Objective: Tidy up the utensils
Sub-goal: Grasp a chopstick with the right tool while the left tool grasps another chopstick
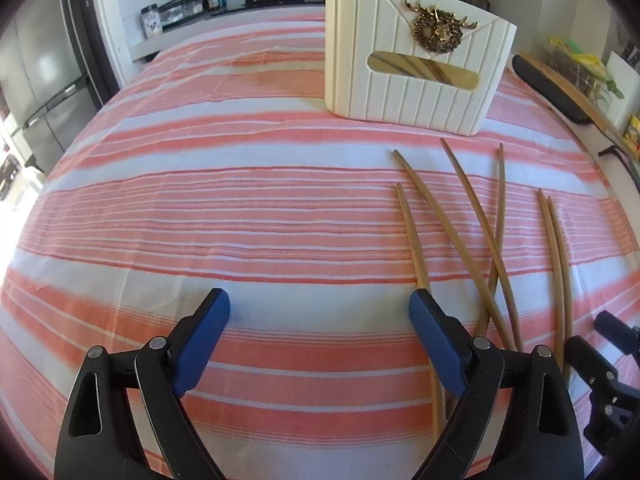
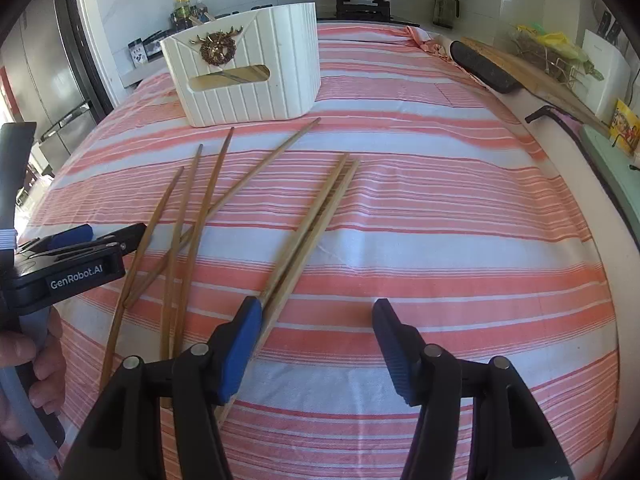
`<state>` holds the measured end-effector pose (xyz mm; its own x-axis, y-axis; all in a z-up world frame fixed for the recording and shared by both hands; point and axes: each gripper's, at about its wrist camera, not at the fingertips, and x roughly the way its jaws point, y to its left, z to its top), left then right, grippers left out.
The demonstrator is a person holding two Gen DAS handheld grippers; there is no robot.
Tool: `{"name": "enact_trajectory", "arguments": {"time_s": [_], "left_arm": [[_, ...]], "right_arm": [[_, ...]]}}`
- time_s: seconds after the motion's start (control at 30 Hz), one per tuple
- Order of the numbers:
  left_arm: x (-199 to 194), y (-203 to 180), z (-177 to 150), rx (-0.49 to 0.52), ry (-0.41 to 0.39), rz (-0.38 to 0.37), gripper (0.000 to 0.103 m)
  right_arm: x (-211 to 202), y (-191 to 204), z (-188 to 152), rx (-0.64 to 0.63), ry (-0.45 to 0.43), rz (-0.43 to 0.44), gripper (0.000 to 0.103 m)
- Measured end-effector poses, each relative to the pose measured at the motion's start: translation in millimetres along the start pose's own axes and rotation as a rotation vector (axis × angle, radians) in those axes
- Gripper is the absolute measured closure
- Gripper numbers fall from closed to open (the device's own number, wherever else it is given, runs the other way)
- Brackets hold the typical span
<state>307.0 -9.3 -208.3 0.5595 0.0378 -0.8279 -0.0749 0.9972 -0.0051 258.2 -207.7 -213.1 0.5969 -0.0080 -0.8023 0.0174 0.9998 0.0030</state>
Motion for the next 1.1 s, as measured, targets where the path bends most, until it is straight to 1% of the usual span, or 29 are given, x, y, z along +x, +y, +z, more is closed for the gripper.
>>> {"name": "enact_trajectory", "arguments": {"time_s": [0.03,0.1,0.23,0.27,0.3,0.33,0.37,0.4,0.47,0.57,0.7,0.77,0.87,0.93,1.0,1.03,1.07,1.1], "left_arm": [[0,-1,1,0.0,0.003,-0.006,0.011],[0,-2,3,0.002,0.009,-0.019,0.011],[1,-6,3,0.012,0.003,-0.012,0.011],[2,-7,3,0.013,0.002,-0.009,0.011],[1,-8,3,0.013,0.001,-0.007,0.011],[0,-8,4,0.017,0.004,-0.009,0.011],[-2,-8,5,0.018,0.005,-0.015,0.011],[-4,-6,5,0.01,0.003,-0.023,0.011],[-11,0,7,-0.024,-0.006,-0.053,0.011],[-17,11,11,-0.076,-0.017,-0.113,0.011],[-13,14,15,-0.097,0.005,-0.188,0.011],[-12,11,15,-0.094,0.007,-0.207,0.011],[-10,1,16,-0.068,-0.001,-0.201,0.011],[-7,-9,17,-0.036,-0.009,-0.17,0.011],[-3,-17,17,0.004,-0.008,-0.105,0.016],[0,-19,15,0.022,-0.002,-0.081,0.023],[1,-21,13,0.036,0.004,-0.086,0.033],[1,-22,11,0.045,0.009,-0.105,0.041]], "right_arm": [[3,0,0,-0.014,0.03,-0.025,0.044],[2,3,-4,-0.055,0.019,-0.051,0.044],[-2,1,-8,-0.054,0.022,-0.053,0.046],[-3,1,-9,-0.058,0.019,-0.045,0.048],[-4,1,-10,-0.064,0.013,-0.041,0.054],[-6,1,-11,-0.071,0.005,-0.043,0.057],[-7,0,-12,-0.076,-0.001,-0.041,0.063],[-8,-1,-14,-0.081,-0.006,-0.042,0.064],[-9,-3,-16,-0.086,-0.015,-0.039,0.066],[-12,-10,-20,-0.096,-0.026,-0.046,0.076],[-18,-29,-27,-0.067,-0.041,-0.083,0.076],[-19,-38,-30,-0.044,-0.044,-0.084,0.076],[-21,-45,-33,-0.033,-0.05,-0.093,0.076],[-20,-46,-33,-0.032,-0.053,-0.094,0.076],[-20,-45,-33,-0.035,-0.054,-0.098,0.076],[-20,-45,-33,-0.036,-0.054,-0.098,0.076],[-20,-45,-32,-0.04,-0.052,-0.096,0.076],[-20,-46,-32,-0.047,-0.051,-0.091,0.077]]}}
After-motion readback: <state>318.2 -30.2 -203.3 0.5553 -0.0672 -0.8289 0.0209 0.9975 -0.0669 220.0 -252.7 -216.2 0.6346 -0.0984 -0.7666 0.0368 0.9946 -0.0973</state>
